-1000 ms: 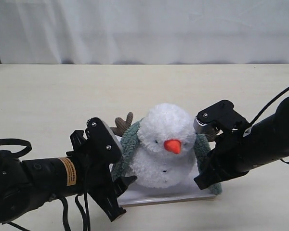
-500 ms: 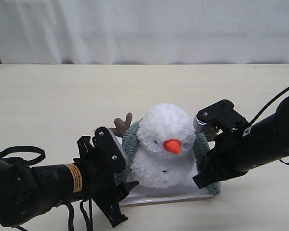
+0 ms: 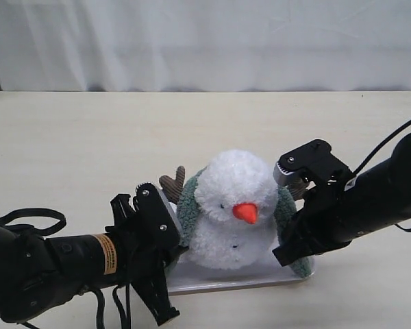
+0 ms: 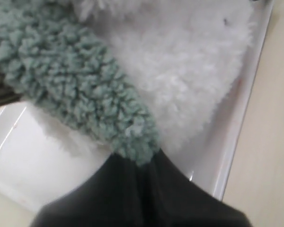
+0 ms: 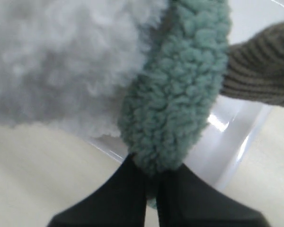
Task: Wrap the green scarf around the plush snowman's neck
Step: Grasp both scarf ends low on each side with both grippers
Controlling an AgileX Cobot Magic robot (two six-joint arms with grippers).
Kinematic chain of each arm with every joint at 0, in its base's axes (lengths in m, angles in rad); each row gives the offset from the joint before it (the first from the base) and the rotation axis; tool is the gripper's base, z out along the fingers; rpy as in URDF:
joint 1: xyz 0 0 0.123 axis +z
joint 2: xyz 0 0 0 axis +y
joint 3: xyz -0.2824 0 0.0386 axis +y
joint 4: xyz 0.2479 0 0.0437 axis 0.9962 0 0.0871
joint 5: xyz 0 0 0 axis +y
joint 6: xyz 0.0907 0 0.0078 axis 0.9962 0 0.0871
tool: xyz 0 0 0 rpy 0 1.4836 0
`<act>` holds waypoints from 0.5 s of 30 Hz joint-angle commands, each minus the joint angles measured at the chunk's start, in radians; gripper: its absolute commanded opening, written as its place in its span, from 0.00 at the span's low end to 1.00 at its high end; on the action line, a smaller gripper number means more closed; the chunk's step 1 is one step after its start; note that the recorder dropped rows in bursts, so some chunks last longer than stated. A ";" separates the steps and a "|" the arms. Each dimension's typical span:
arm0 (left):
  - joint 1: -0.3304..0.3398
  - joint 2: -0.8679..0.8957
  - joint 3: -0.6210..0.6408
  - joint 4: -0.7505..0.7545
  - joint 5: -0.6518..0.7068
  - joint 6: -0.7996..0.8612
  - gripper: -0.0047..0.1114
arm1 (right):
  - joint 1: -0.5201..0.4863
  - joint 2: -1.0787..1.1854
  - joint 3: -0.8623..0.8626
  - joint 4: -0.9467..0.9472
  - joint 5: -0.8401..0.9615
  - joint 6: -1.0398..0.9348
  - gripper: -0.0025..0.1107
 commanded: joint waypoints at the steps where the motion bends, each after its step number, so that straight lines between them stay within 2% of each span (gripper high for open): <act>1: -0.001 -0.018 0.003 0.007 0.011 0.000 0.04 | -0.006 -0.008 -0.021 0.004 0.044 -0.006 0.06; 15: -0.003 -0.061 0.003 0.033 0.020 -0.081 0.04 | -0.006 -0.023 -0.023 0.014 0.136 0.042 0.06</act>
